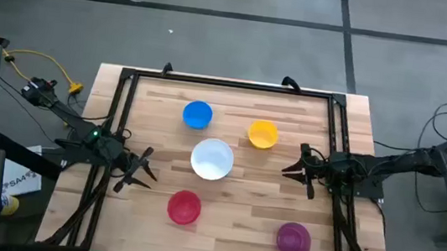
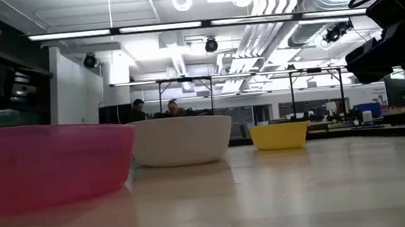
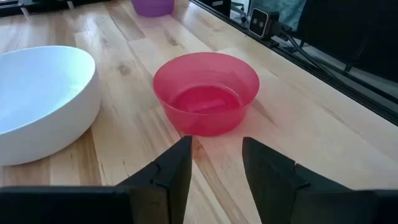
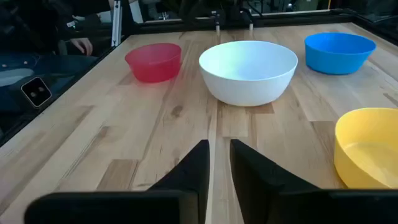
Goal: Nest bowls inside each other
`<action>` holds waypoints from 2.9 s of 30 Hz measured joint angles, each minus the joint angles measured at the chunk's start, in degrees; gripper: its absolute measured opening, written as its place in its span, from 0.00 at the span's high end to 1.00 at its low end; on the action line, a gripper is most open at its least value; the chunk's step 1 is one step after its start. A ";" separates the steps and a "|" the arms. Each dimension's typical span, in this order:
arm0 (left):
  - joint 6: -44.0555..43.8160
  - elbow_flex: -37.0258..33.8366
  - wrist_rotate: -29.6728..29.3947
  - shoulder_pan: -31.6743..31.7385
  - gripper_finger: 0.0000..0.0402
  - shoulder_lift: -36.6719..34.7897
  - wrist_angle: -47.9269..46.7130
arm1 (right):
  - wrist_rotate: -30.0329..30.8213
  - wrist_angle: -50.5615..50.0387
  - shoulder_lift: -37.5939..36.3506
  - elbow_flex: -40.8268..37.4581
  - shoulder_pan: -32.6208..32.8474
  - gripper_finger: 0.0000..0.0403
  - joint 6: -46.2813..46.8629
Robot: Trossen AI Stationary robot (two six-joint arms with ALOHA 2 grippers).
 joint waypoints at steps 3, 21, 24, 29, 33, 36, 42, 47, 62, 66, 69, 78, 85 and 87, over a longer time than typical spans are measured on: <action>0.00 0.00 0.01 0.01 0.65 0.01 0.00 | 0.00 0.00 0.00 0.00 -0.02 0.86 0.00; 0.00 0.00 0.01 0.01 0.65 0.01 -0.01 | 0.00 0.00 0.00 0.00 0.00 0.86 0.02; 0.00 0.00 0.02 0.00 0.65 0.02 0.00 | 0.00 0.00 -0.02 0.00 0.00 0.86 0.00; 0.00 0.00 0.00 0.02 0.65 0.02 -0.01 | 0.00 0.00 -0.01 0.00 -0.02 0.86 0.00; 0.00 0.00 0.00 0.02 0.65 0.00 0.00 | 0.00 0.00 -0.02 0.00 -0.01 0.86 0.00; 0.00 0.00 0.00 0.02 0.65 0.00 0.00 | 0.00 0.00 0.00 0.00 -0.02 0.86 0.00; 0.00 0.00 0.00 0.02 0.65 0.02 0.00 | 0.00 0.00 0.00 0.00 -0.01 0.86 0.01; 0.00 0.00 0.01 0.01 0.65 0.02 0.00 | 0.00 0.00 0.00 0.00 -0.01 0.86 0.00; -5.01 0.67 -14.75 0.04 0.65 0.00 3.27 | 0.00 0.00 -0.01 0.00 -0.01 0.86 0.00; -5.64 3.09 -21.14 0.04 0.65 0.04 2.73 | 0.00 0.00 -0.02 0.00 0.00 0.86 0.00; -5.77 6.57 -23.29 0.45 0.65 0.06 -1.09 | 0.00 0.00 -0.01 0.00 0.00 0.86 0.00; -5.62 25.03 -19.61 10.47 0.65 13.99 -19.34 | 0.00 0.00 -0.02 0.00 0.00 0.86 0.01; -0.99 35.11 -11.03 18.96 0.65 32.63 -23.79 | 0.00 0.00 -0.01 0.00 -0.02 0.86 0.00; 0.73 38.30 -9.33 21.90 0.65 38.29 -25.91 | 0.00 0.00 0.00 0.00 0.00 0.86 0.00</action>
